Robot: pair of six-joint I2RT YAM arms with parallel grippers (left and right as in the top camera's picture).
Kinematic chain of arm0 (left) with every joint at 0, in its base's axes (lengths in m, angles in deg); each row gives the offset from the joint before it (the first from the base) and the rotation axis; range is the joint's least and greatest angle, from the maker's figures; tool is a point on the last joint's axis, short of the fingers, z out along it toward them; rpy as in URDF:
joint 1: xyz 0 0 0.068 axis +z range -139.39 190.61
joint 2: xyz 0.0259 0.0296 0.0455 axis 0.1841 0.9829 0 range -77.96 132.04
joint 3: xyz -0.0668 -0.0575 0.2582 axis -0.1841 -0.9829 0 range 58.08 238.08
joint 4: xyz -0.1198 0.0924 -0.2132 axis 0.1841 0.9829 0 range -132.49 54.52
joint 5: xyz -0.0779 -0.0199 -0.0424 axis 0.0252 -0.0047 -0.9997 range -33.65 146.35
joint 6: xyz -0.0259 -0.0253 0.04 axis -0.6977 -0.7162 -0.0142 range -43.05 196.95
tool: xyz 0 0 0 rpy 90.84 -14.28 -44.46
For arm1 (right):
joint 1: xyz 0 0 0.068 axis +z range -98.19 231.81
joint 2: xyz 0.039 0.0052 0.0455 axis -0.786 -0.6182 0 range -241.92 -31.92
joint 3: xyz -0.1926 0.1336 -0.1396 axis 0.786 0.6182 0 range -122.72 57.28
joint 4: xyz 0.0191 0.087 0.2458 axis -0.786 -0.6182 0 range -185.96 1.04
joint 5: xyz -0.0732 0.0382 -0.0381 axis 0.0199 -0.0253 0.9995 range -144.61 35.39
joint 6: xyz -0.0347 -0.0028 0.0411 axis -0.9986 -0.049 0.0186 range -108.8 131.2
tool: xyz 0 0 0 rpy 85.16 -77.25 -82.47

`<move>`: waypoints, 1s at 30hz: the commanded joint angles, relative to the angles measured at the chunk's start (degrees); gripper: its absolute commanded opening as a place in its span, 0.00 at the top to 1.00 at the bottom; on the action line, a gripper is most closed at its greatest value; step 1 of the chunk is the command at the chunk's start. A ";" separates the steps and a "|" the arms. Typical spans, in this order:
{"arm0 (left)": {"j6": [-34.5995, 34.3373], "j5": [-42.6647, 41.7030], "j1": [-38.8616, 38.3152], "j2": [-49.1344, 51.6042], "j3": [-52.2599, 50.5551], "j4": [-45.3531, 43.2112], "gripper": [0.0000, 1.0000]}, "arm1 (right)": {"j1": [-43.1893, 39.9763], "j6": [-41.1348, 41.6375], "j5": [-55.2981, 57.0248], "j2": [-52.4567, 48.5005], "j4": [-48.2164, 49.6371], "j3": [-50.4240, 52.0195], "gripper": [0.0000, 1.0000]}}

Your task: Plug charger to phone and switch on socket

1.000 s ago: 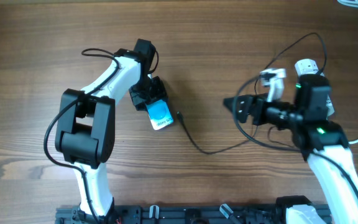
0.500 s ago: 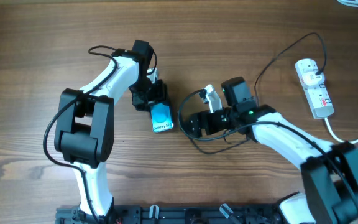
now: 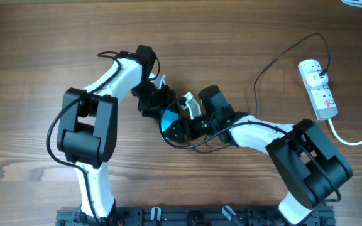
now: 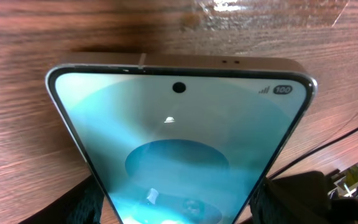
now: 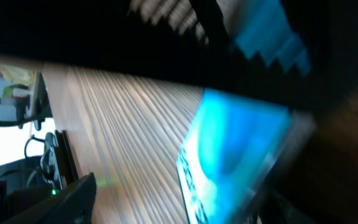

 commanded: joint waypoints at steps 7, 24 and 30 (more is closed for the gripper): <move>1.33 -1.53 -2.40 1.05 -0.68 0.15 0.35 | 0.13 2.16 6.56 -1.01 3.32 -0.39 0.57; 1.16 -1.97 -5.35 1.05 -0.68 -0.48 0.14 | 0.11 1.84 5.79 -1.01 3.63 -0.39 0.96; 1.16 -2.19 -5.16 1.01 -0.68 -0.57 0.00 | -0.04 2.67 1.20 -0.94 6.40 -0.39 0.96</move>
